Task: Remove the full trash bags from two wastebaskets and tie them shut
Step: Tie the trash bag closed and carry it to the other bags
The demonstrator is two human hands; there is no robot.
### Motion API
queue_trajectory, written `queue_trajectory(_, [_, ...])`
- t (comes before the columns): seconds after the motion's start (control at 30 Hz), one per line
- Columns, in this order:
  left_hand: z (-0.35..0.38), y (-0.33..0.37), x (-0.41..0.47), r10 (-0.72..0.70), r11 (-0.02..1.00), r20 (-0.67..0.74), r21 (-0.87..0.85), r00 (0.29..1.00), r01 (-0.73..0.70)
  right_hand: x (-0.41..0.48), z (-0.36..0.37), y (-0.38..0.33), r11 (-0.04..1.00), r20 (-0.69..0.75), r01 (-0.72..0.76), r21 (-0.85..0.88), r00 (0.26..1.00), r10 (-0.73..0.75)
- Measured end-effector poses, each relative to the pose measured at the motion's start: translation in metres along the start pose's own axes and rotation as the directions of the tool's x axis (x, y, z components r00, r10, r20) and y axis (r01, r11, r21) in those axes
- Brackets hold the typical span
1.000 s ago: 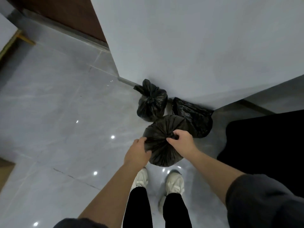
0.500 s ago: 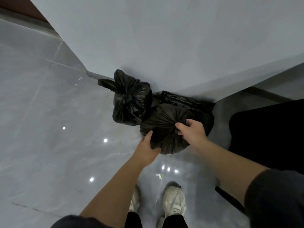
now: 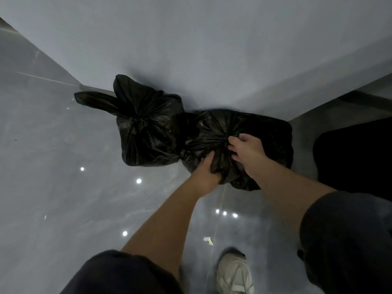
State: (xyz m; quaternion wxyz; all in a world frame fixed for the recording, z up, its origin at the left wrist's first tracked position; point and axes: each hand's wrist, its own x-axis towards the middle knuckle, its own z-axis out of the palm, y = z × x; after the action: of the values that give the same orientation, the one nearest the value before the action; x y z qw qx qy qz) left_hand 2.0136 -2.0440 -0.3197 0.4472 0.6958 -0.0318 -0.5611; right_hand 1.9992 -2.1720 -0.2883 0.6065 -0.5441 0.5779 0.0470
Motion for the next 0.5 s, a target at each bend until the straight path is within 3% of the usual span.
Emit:
queue_trajectory(0.3, [-0.006,0.024,-0.038,0.034,0.999,-0.029,0.035,0.999,-0.033,-0.038,-0.028,-0.005,0.998,0.011,-0.061,-0.033,0.998,0.062])
queue_trajectory(0.5, [-0.013,0.069,-0.136,0.027,0.992,-0.2,0.127,0.979,-0.002,-0.121,-0.038,-0.015,0.992,0.03,-0.084,-0.096,0.996,0.087])
